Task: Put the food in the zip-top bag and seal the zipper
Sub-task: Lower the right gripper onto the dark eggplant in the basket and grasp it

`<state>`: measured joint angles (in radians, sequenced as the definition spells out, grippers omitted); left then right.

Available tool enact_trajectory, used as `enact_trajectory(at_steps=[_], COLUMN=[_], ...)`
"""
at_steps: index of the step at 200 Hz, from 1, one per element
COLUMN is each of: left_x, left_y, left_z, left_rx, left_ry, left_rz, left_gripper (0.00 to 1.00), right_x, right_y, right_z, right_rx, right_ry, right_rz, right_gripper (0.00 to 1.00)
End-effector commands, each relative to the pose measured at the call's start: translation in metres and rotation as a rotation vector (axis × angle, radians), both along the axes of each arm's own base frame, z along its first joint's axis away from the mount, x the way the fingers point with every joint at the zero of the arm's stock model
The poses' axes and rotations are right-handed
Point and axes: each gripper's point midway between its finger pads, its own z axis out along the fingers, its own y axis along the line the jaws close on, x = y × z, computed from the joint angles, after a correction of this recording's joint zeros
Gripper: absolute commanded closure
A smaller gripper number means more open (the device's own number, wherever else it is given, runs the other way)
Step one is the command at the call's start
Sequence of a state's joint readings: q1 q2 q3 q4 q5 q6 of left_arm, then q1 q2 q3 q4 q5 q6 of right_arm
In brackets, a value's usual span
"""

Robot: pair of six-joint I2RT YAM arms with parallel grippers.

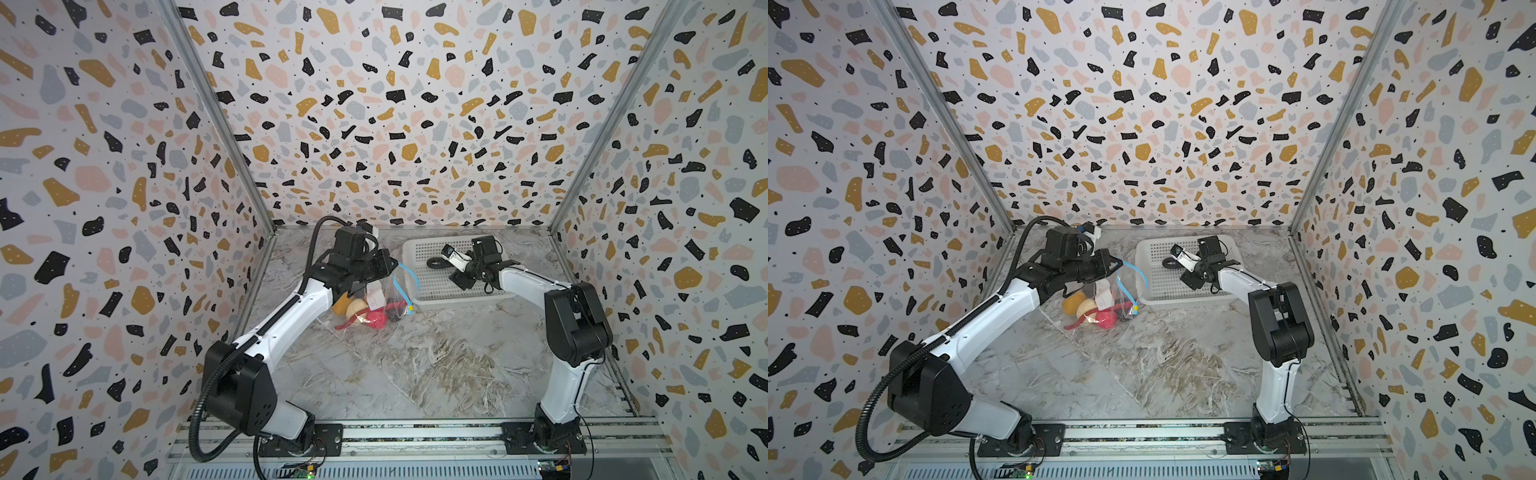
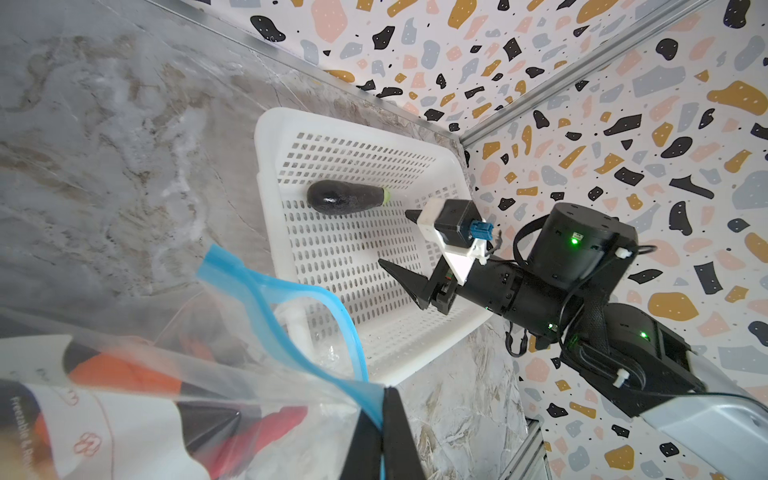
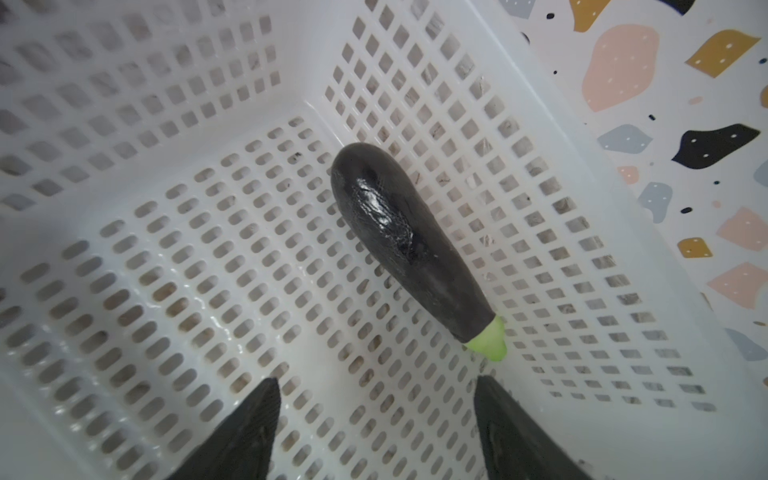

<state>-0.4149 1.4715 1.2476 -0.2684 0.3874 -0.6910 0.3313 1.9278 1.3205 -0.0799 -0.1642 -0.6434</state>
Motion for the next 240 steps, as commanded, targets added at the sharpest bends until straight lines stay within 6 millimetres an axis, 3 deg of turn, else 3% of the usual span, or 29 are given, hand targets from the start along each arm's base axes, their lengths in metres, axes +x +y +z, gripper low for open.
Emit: enact_trajectory(at_steps=[1,60,110,178,240], left_x=[0.006,0.007,0.005,0.002,0.003], left_y=[0.0,-0.003,-0.004,-0.003,-0.005], left_z=[0.004,0.004,0.002,0.002,0.002], left_rx=[0.005,-0.003,-0.016,-0.019,-0.022], left_ry=[-0.025,-0.025,-0.016,-0.02,-0.023], left_rz=[-0.007,-0.016,-0.023,-0.024,-0.03], left_gripper=[1.0,1.0,1.0,1.0,1.0], right_x=[0.016,0.05,0.06,0.06,0.048], right_y=[0.004,0.029,0.044,0.048,0.05], right_z=[0.013,-0.001,-0.018,-0.048,-0.044], right_rx=[-0.027,-0.099,-0.117,-0.121,-0.086], right_ry=[-0.045,-0.066,-0.037,0.081,0.145], right_rz=[0.027,0.1,0.144,0.139,0.136], right_gripper=[0.24,0.24,0.24,0.32,0.46])
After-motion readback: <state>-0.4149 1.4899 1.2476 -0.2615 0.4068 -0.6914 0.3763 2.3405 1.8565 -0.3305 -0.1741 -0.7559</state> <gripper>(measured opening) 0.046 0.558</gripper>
